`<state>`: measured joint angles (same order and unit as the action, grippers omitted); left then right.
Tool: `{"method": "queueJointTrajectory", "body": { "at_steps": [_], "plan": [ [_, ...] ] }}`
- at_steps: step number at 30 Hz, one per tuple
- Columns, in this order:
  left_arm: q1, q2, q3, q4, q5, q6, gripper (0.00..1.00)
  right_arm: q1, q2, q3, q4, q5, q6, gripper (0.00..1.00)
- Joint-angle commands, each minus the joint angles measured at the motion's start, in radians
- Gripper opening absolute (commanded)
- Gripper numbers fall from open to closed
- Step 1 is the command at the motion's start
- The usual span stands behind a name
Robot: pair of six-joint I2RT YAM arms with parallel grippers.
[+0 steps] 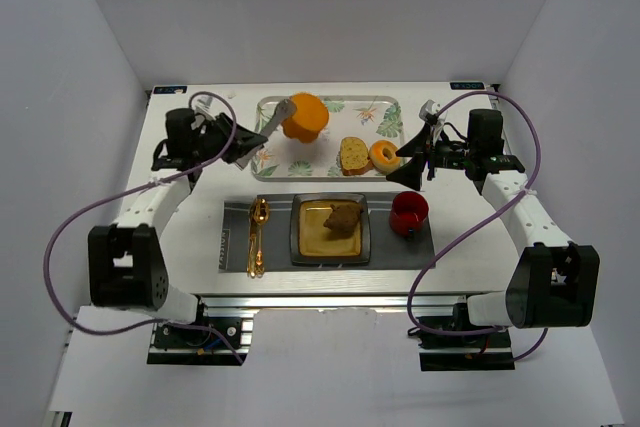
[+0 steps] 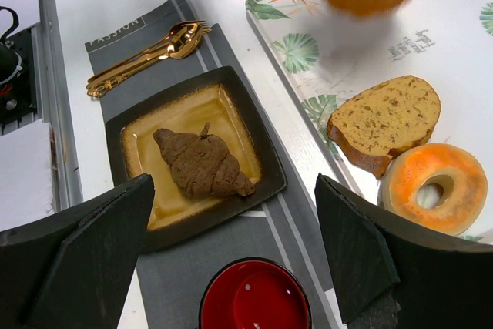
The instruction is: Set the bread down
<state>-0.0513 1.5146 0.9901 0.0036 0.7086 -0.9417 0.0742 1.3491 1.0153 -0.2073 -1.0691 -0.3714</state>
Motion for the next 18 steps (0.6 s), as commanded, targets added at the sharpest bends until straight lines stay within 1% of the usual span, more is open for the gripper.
{"method": "queueJointTrajectory", "body": {
  "at_steps": [1, 3, 4, 5, 7, 8, 10, 11, 14, 18],
  "plan": [
    [0.025, -0.174, 0.006, 0.064, 0.052, -0.029, 0.00, 0.003, -0.019, 0.014, 0.009, -0.009, -0.003, 0.90],
    [0.025, -0.215, -0.039, 0.019, 0.071, -0.028, 0.00, 0.003, -0.018, 0.016, 0.009, -0.008, -0.003, 0.89],
    [0.025, -0.265, -0.062, 0.010, 0.081, -0.031, 0.00, 0.003, -0.015, 0.017, 0.009, -0.009, -0.003, 0.89],
    [0.025, -0.292, -0.117, 0.001, 0.086, -0.040, 0.00, 0.003, -0.013, 0.019, 0.011, -0.009, -0.003, 0.89],
    [0.025, -0.341, -0.166, -0.042, 0.110, -0.042, 0.00, 0.003, -0.010, 0.022, 0.008, -0.011, -0.003, 0.89],
    [0.025, -0.388, -0.215, -0.068, 0.123, -0.046, 0.00, 0.004, -0.010, 0.023, 0.008, -0.011, -0.003, 0.89],
    [0.025, -0.439, -0.255, -0.105, 0.144, -0.048, 0.00, 0.004, -0.008, 0.023, 0.005, -0.011, -0.004, 0.90],
    [0.025, -0.492, -0.272, -0.155, 0.149, -0.040, 0.00, 0.003, -0.008, 0.025, 0.003, -0.012, -0.006, 0.89],
    [0.025, -0.585, -0.327, -0.243, 0.156, -0.031, 0.00, 0.003, -0.001, 0.029, -0.007, -0.014, -0.009, 0.89],
    [0.025, -0.652, -0.381, -0.287, 0.184, -0.040, 0.00, 0.003, 0.002, 0.032, -0.014, -0.022, -0.009, 0.89]
  ]
}}
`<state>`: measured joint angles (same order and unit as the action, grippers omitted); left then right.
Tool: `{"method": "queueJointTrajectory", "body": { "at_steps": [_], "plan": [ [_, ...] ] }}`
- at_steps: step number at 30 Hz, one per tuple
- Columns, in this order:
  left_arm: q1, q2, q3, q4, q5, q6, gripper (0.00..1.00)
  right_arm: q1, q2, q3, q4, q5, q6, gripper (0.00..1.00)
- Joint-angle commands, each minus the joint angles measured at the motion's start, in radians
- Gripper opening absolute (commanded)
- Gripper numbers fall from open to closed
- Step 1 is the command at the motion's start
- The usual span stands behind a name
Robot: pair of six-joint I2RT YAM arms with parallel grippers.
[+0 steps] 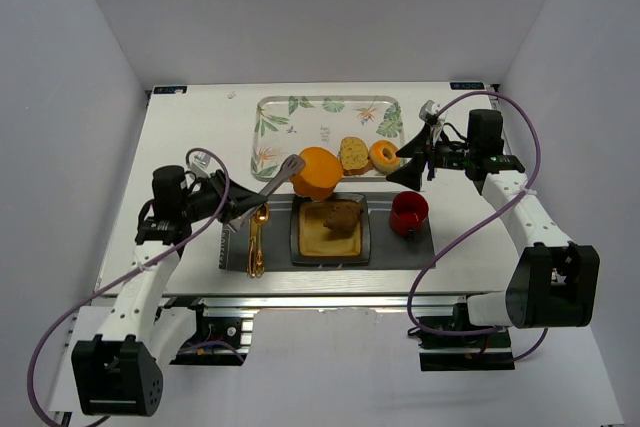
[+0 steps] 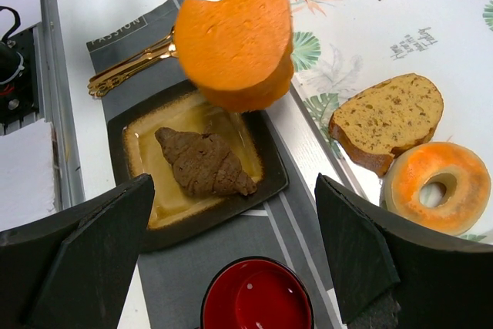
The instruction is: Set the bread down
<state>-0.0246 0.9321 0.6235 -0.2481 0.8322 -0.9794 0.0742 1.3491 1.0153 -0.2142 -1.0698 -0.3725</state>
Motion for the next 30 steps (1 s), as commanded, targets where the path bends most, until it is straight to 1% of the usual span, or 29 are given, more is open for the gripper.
{"method": "queueJointTrajectory", "body": {
  "at_steps": [1, 4, 8, 13, 20, 24, 25, 28, 30],
  "plan": [
    [-0.001, -0.076, -0.022, -0.042, 0.068, -0.001, 0.00, 0.003, 0.001, 0.034, -0.010, -0.022, -0.008, 0.90],
    [-0.001, -0.099, -0.031, -0.103, 0.085, 0.033, 0.00, 0.003, -0.001, 0.035, -0.019, -0.024, -0.016, 0.89],
    [-0.001, -0.127, -0.030, -0.230, 0.084, 0.090, 0.00, 0.003, -0.004, 0.032, -0.022, -0.027, -0.014, 0.89],
    [-0.001, -0.168, -0.054, -0.269, 0.074, 0.091, 0.00, 0.006, -0.015, 0.023, -0.022, -0.024, -0.013, 0.89],
    [-0.001, -0.225, -0.093, -0.368, 0.065, 0.107, 0.01, 0.006, -0.015, 0.020, -0.025, -0.030, -0.016, 0.89],
    [-0.001, -0.228, -0.096, -0.447, 0.041, 0.154, 0.26, 0.006, -0.011, 0.020, -0.017, -0.035, -0.008, 0.89],
    [-0.001, -0.228, -0.096, -0.459, 0.038, 0.165, 0.37, 0.007, -0.011, 0.020, -0.017, -0.033, -0.008, 0.89],
    [-0.001, -0.230, -0.085, -0.470, 0.019, 0.173, 0.47, 0.009, -0.011, 0.020, -0.017, -0.033, -0.011, 0.89],
    [-0.001, -0.228, -0.074, -0.471, 0.007, 0.177, 0.51, 0.009, -0.011, 0.020, -0.017, -0.035, -0.009, 0.89]
  ]
}}
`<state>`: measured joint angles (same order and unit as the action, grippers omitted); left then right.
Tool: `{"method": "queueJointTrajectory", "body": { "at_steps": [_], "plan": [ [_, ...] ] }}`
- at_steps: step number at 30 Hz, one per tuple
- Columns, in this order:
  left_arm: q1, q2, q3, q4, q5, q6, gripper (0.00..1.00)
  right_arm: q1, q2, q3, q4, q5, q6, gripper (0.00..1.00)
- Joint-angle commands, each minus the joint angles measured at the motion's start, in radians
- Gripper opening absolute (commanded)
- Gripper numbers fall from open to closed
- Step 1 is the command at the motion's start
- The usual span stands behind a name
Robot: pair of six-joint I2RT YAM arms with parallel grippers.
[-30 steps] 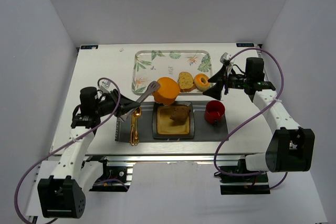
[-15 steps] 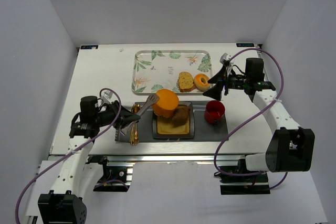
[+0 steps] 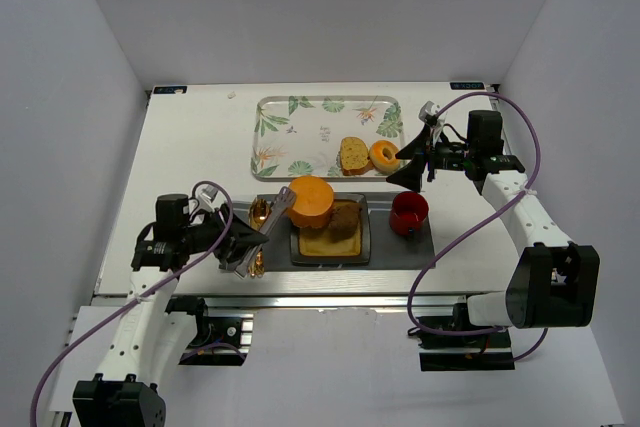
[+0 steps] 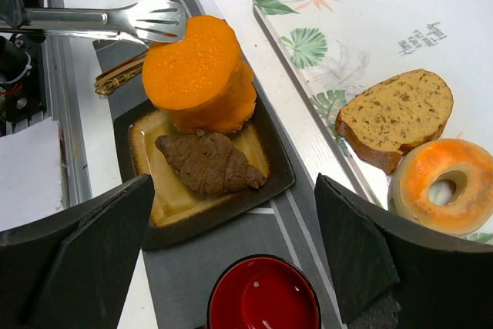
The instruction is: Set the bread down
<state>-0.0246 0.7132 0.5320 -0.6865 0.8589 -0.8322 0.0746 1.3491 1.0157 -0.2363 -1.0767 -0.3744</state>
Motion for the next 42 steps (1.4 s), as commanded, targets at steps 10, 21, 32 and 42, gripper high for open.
{"method": "queueJointTrajectory", "body": {
  "at_steps": [10, 21, 32, 42],
  "plan": [
    [-0.001, 0.002, 0.164, -0.117, -0.167, 0.051, 0.57, 0.008, -0.018, 0.014, 0.009, -0.031, -0.009, 0.89],
    [-0.001, 0.022, 0.287, -0.122, -0.250, 0.042, 0.56, 0.007, -0.015, 0.014, 0.015, -0.037, -0.009, 0.89],
    [0.000, 0.184, 0.439, -0.113, -0.690, 0.248, 0.23, 0.007, -0.021, 0.008, 0.017, -0.048, -0.012, 0.89],
    [0.116, 0.529, 0.234, 0.450, -0.962, 0.679, 0.26, 0.008, 0.002, 0.075, -0.138, -0.006, -0.150, 0.89]
  ]
}}
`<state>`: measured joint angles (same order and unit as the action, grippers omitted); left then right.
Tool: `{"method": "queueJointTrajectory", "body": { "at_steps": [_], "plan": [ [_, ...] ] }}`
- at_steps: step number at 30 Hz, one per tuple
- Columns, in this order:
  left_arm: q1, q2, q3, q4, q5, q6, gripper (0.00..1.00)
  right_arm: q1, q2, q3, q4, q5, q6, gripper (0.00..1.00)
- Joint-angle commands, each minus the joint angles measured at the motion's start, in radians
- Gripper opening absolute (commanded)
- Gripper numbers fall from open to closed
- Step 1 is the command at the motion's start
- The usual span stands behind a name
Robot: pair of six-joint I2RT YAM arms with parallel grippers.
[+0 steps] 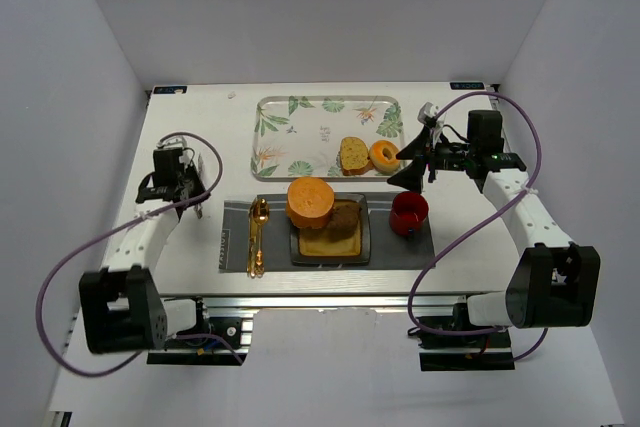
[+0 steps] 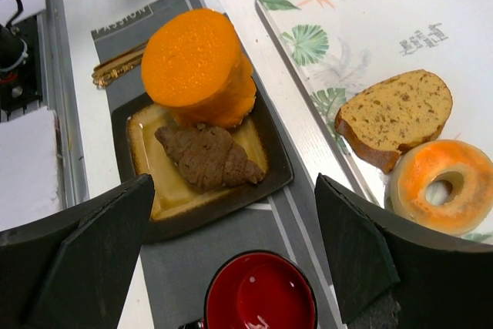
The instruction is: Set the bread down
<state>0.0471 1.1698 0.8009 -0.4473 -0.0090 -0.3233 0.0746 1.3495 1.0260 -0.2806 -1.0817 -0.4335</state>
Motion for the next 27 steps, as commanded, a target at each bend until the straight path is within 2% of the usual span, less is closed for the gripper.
{"method": "queueJointTrajectory", "body": {
  "at_steps": [1, 3, 6, 7, 12, 18, 21, 23, 24, 27],
  "plan": [
    [0.057, 0.103, -0.042, 0.237, -0.073, 0.182, 0.26, 0.007, 0.000, 0.074, -0.107, 0.009, -0.108, 0.89],
    [0.076, 0.157, -0.087, 0.335, -0.046, 0.242, 0.28, 0.007, -0.004, 0.074, -0.124, 0.017, -0.137, 0.89],
    [0.085, 0.175, -0.156, 0.439, -0.020, 0.309, 0.36, 0.008, -0.021, 0.065, -0.143, 0.032, -0.155, 0.89],
    [0.089, 0.185, -0.163, 0.440, -0.016, 0.314, 0.45, 0.008, -0.029, 0.063, -0.149, 0.039, -0.157, 0.89],
    [0.132, 0.280, -0.144, 0.366, 0.058, 0.348, 0.57, 0.007, -0.030, 0.052, -0.157, 0.049, -0.148, 0.89],
    [0.154, 0.214, -0.181, 0.371, 0.023, 0.294, 0.76, 0.010, 0.013, 0.103, -0.192, 0.143, -0.077, 0.89],
    [0.162, 0.148, -0.174, 0.357, -0.006, 0.268, 0.86, 0.013, 0.022, 0.111, -0.129, 0.296, 0.045, 0.89],
    [0.165, 0.084, -0.140, 0.326, -0.005, 0.238, 0.98, 0.019, 0.034, 0.121, -0.089, 0.398, 0.178, 0.89],
    [0.165, 0.062, -0.123, 0.311, 0.007, 0.227, 0.98, 0.019, 0.054, 0.147, -0.082, 0.492, 0.209, 0.89],
    [0.165, -0.025, -0.040, 0.236, 0.093, 0.193, 0.98, 0.021, 0.094, 0.192, -0.094, 0.555, 0.246, 0.89]
  ]
}}
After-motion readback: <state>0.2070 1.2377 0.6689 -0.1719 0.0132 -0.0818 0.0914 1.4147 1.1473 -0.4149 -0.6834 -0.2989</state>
